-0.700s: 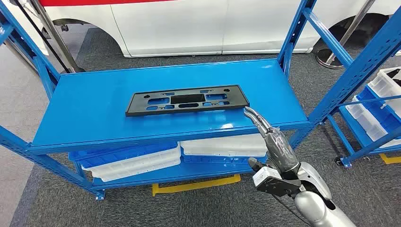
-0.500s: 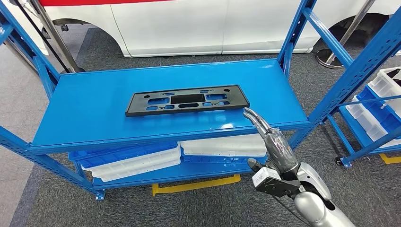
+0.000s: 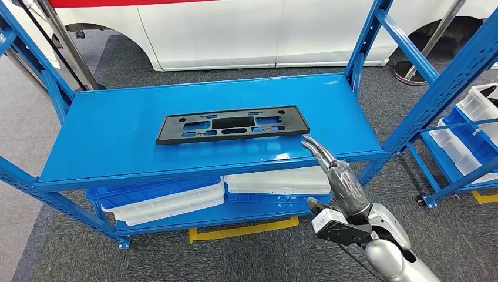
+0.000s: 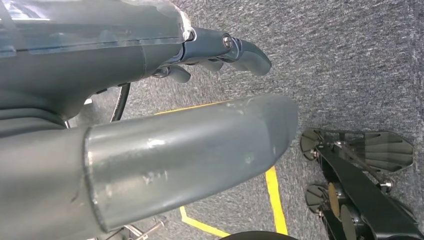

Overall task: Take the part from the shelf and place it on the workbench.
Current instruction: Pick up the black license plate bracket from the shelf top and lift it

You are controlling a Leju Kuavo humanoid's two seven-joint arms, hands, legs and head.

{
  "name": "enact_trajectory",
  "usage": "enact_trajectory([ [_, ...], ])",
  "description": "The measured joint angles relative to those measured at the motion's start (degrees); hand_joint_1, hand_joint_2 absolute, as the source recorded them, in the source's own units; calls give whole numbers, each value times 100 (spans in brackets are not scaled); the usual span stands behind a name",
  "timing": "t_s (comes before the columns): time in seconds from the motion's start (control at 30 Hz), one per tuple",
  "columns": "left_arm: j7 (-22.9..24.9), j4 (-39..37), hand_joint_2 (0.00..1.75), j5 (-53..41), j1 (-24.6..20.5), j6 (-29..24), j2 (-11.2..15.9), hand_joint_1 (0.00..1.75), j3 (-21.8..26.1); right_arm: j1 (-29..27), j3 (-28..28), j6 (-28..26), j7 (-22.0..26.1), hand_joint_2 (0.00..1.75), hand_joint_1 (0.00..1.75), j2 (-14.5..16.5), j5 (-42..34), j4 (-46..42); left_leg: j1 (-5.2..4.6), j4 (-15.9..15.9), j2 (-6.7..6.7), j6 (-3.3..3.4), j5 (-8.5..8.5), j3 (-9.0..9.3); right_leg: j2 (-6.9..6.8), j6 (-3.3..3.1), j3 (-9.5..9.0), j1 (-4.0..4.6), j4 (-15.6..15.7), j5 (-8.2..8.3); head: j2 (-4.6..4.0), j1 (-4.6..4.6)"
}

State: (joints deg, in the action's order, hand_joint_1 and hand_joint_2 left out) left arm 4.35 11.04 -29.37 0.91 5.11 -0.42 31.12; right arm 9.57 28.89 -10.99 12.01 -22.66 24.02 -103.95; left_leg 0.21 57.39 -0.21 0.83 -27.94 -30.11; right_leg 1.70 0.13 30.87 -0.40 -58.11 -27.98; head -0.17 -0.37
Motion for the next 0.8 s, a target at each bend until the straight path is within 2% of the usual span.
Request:
enact_trajectory([
  [0.2,-26,-1,0,-30,0,19,19,0,0,-27,7,28,-19,0,0,2,19,0,-29,27,-11,28,-9,-31,1,31,2,-36,-6,25,0,-1],
  [0.3,-43,-2,0,-46,-1,33,30,0,0,-52,9,34,-32,0,0,-1,36,0,-13,-61,0,109,27,11,-9,95,17,-34,-117,97,0,-1],
  [0.33,-46,-2,0,-49,-4,36,31,0,0,-55,9,34,-36,0,0,-3,39,-1,4,-104,11,141,45,50,-31,109,65,-33,-213,43,0,1],
  [0.37,-48,-3,0,-51,-6,38,31,0,0,-52,10,33,-39,0,0,-7,40,-1,19,-140,22,169,61,76,-54,116,154,-37,-391,-83,0,1],
  [0.47,-50,-4,0,-61,1,38,31,0,0,-75,10,33,-45,0,0,-20,50,0,29,-161,52,199,71,73,-97,176,667,-74,-1325,-595,0,1],
  [0.5,-50,-4,0,-64,6,38,31,0,0,-89,10,34,-48,0,0,-22,54,1,32,-157,61,190,67,72,-103,197,806,-95,-1552,-666,0,1],
  [0.53,-50,-5,0,-67,11,39,30,0,0,-98,11,34,-50,0,0,-22,56,2,41,-150,67,174,57,79,-112,211,866,-118,-1610,-630,0,1],
  [0.57,-51,-5,0,-68,12,41,30,0,0,-100,11,35,-52,0,0,-22,60,2,56,-138,71,146,38,96,-125,216,810,-143,-1445,-467,0,1],
  [0.6,-51,-6,0,-69,12,44,29,0,0,-100,11,36,-54,0,0,-22,64,2,76,-118,72,106,10,120,-141,229,663,-171,-1100,-216,0,1],
  [0.63,-52,-7,0,-70,11,46,34,0,1,-100,11,37,-57,0,0,-22,68,4,92,-92,70,55,-24,146,-157,248,508,-181,-732,-32,0,3],
  [0.67,-55,-7,0,-70,9,47,41,0,2,-99,11,39,-57,0,0,-23,72,6,100,-60,70,-1,-57,149,-175,232,392,-174,-423,64,0,5],
  [0.7,-57,-7,0,-71,3,48,47,0,3,-103,11,42,-60,0,0,-25,74,8,100,-33,71,-55,-88,141,-184,196,339,-158,-244,110,0,8],
  [0.73,-59,-7,0,-71,0,48,53,0,4,-114,11,44,-61,0,0,-27,75,9,93,-12,74,-105,-106,134,-187,140,346,-135,-198,69,0,10],
  [0.8,-60,-9,0,-73,-4,49,51,0,4,-135,12,50,-61,0,0,-31,79,8,98,17,84,-172,-131,129,-170,16,339,-120,-193,95,0,9],
])
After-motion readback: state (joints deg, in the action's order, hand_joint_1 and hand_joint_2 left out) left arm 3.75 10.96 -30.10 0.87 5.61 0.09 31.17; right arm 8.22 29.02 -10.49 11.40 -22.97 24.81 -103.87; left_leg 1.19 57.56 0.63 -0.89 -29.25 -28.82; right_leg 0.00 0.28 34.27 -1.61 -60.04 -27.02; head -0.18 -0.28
